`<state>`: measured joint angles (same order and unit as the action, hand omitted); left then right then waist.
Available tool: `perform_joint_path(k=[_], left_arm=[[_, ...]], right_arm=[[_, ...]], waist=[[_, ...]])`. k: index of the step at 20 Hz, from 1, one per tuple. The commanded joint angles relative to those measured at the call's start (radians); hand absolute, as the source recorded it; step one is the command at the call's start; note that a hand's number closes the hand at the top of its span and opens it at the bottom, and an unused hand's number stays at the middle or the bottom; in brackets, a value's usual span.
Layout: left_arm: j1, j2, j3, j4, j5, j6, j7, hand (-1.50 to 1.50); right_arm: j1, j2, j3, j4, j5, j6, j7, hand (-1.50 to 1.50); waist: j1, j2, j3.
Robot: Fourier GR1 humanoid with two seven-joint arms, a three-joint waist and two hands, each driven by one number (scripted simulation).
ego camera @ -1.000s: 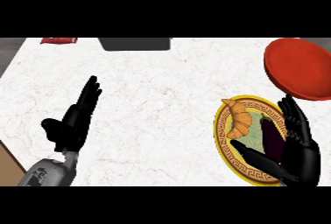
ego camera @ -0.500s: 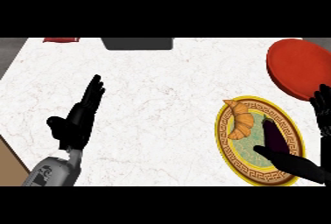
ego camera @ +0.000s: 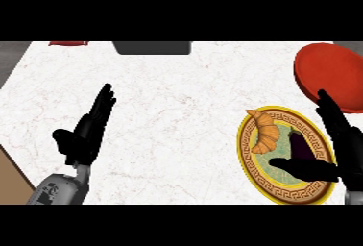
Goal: Pick the croissant from the plate and place it in the bowl
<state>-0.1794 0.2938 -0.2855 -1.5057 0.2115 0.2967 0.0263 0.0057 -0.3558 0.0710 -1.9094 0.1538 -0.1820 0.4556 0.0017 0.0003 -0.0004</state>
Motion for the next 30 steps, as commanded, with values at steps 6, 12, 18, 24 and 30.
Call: perform_joint_path(k=[6,12,18,24,30], left_arm=[[0.036,-0.066,0.054,-0.047,-0.091,-0.043,0.038,0.00],[-0.008,-0.077,0.117,0.071,-0.090,-0.111,-0.041,0.00],[0.044,-0.114,0.108,-0.014,-0.143,-0.104,0.004,0.00],[0.016,-0.134,0.150,-0.006,-0.170,-0.130,0.054,0.00],[0.020,-0.138,0.204,-0.012,-0.164,-0.198,0.057,0.00]], right_arm=[[0.056,0.075,-0.033,0.056,0.002,0.094,-0.105,-1.50],[0.072,0.106,-0.080,0.119,-0.070,0.138,-0.247,-1.50],[0.112,0.167,-0.103,0.163,-0.093,0.154,-0.365,-1.50],[0.116,0.224,-0.079,0.179,-0.077,0.160,-0.336,-1.50],[0.063,0.269,-0.070,0.220,-0.049,0.136,-0.318,-1.50]], waist=[[-0.004,-0.001,0.001],[-0.006,0.000,0.000],[-0.003,-0.001,0.001],[-0.003,-0.001,0.001],[-0.003,-0.001,0.000]])
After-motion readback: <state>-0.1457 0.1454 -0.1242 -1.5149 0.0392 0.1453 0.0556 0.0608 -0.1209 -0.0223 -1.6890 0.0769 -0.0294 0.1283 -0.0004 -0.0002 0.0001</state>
